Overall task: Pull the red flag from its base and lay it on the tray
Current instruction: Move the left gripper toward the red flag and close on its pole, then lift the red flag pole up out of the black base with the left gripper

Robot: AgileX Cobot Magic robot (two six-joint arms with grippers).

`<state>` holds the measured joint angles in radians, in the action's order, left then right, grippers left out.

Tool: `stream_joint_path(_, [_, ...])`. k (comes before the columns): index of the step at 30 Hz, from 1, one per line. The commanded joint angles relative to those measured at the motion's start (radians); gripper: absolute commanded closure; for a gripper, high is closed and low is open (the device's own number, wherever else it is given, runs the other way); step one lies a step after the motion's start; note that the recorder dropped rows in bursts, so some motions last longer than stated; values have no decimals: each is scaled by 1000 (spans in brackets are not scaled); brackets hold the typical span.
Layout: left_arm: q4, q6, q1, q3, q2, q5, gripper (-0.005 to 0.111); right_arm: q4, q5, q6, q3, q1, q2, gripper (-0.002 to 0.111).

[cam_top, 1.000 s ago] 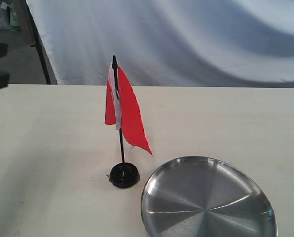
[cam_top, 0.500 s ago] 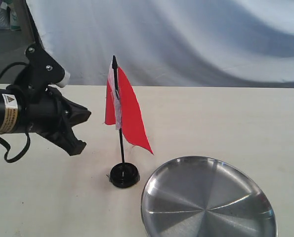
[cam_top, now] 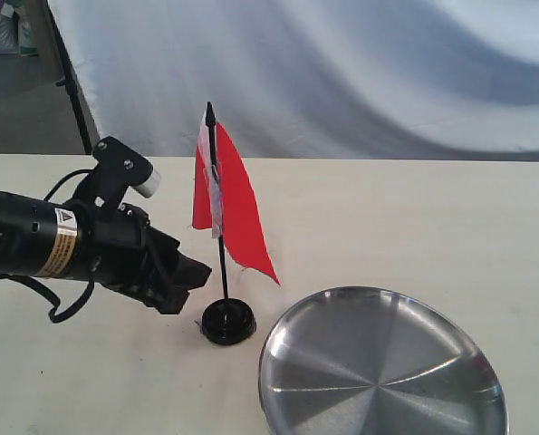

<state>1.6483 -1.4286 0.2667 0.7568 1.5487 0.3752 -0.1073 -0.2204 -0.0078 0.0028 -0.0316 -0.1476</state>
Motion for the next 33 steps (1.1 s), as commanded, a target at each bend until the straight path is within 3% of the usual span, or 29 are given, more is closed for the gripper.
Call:
stream_joint_path(1, [-96,66,5,10,49,71,51,1,5,-3,-3,3,4,109])
stream_joint_path(6, [-222,191,5,11,85,98,51,1,5,-3,-3,3,4,109])
stream_joint_path(14, [-569,486,5,11,170,94,51,1,5,-3,-3,3,4,109])
stream_joint_path(19, [-632,548,5,14,214,104,51,1,5,-3,-3,3,4,109])
stream_joint_path(25, [-641,557,5,59,265,230,58,1,5,-3,-3,3,4,109])
stream_joint_path(33, [-644,543,5,95,311,225,63,1,4,-3,-3,3,4,109])
